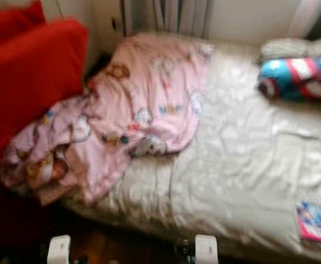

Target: Clean up the room

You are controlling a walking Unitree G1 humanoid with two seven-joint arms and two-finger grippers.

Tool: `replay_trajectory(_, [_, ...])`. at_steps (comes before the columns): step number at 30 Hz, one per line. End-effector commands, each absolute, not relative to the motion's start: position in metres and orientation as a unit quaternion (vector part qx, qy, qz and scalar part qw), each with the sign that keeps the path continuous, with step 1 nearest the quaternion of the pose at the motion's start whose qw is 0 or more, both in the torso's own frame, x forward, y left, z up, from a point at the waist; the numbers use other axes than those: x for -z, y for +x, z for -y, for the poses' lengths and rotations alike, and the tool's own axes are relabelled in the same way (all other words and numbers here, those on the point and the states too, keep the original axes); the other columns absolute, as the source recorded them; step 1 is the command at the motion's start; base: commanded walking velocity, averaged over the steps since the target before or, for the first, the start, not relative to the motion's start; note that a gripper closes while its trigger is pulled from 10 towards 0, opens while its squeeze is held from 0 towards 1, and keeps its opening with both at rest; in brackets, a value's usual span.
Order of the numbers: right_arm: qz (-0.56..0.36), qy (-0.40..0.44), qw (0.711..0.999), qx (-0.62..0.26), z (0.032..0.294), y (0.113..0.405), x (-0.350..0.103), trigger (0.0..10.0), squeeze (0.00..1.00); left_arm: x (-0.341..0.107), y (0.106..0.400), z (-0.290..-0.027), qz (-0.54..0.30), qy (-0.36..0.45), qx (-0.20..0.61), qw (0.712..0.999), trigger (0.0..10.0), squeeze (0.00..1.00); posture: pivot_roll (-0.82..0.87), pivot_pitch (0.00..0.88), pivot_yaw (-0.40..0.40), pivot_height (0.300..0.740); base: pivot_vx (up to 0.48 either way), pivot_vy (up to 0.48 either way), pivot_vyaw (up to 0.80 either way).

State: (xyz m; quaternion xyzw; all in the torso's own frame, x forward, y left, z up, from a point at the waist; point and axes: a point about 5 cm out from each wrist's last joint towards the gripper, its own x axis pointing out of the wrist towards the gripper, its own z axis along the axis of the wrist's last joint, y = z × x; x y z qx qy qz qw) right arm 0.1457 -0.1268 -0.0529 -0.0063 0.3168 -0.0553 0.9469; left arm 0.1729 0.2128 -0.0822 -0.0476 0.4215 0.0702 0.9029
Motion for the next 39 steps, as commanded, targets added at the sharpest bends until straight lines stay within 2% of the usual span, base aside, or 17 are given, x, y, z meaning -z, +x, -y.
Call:
replay_trajectory(1, [-0.329, 0.034, 0.942, 0.053, 0.1043, 0.1417, 0.0534, 10.0, 0.0, 0.0875, 0.1635, -0.2091, -0.44, -0.047, -0.065, 0.894, 10.0, 0.0, 0.05, 0.16, -0.018, 0.719, 0.0, 0.304, 0.0])
replay_trajectory(7, [-0.329, 0.034, 0.942, 0.054, 0.1048, 0.142, 0.0532, 10.0, 0.0, 0.0875, 0.1634, -0.2094, -0.44, -0.047, -0.067, 0.894, 10.0, 0.0, 0.05, 0.162, -0.018, 0.719, 0.0, 0.284, 0.0])
replay_trajectory(24, [-0.33, 0.022, 0.943, 0.044, 0.1061, 0.1454, 0.052, 10.0, 0.0, 0.0873, 0.1638, -0.2094, -0.44, -0.049, -0.067, 0.894, 10.0, 0.0, 0.05, 0.178, -0.02, 0.719, 0.0, 0.0, 0.0])
replay_trajectory(39, [-0.329, 0.019, 0.943, 0.042, 0.1063, 0.147, 0.0512, 10.0, 0.0, 0.0874, 0.1635, -0.2094, -0.439, -0.052, -0.069, 0.894, 10.0, 0.0, 0.05, 0.179, -0.021, 0.719, 0.0, 0.0, 0.77])
